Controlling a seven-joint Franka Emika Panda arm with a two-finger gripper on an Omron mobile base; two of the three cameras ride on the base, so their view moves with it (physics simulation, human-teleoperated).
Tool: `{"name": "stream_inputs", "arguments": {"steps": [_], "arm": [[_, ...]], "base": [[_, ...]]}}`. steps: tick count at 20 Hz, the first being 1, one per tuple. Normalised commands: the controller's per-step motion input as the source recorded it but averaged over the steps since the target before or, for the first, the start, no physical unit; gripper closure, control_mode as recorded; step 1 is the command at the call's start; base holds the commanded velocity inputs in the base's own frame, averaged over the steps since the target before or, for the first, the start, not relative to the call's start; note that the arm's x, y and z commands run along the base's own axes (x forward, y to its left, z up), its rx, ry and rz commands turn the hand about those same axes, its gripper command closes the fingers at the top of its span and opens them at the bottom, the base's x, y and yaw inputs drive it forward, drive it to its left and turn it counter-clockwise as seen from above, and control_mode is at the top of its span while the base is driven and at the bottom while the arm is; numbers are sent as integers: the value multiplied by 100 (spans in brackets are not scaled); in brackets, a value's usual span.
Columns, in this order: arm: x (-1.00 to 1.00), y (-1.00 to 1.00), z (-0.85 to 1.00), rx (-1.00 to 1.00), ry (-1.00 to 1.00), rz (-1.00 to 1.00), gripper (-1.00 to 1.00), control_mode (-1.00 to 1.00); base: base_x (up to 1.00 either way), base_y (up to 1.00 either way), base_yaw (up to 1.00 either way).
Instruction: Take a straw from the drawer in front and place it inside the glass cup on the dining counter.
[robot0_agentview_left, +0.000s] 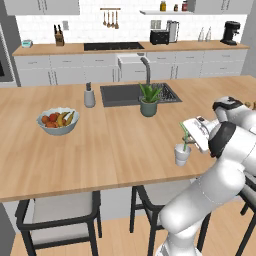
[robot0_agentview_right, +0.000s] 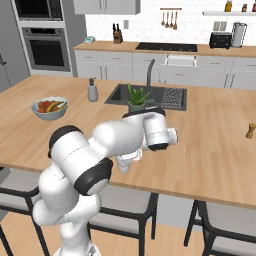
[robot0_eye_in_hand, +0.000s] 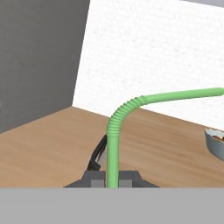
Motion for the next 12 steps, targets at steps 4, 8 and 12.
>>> {"name": "stream_inputs", "arguments": {"steps": [4,8,12], "arm": [[3,-1,-11,0,0,2,100,-100],[5,-5,-12,0,0,4,100,-100],[4,-8,-7,1,0,4,100,-100]], "base": [[0,0,0],[0,0,0],[0,0,0]]}}
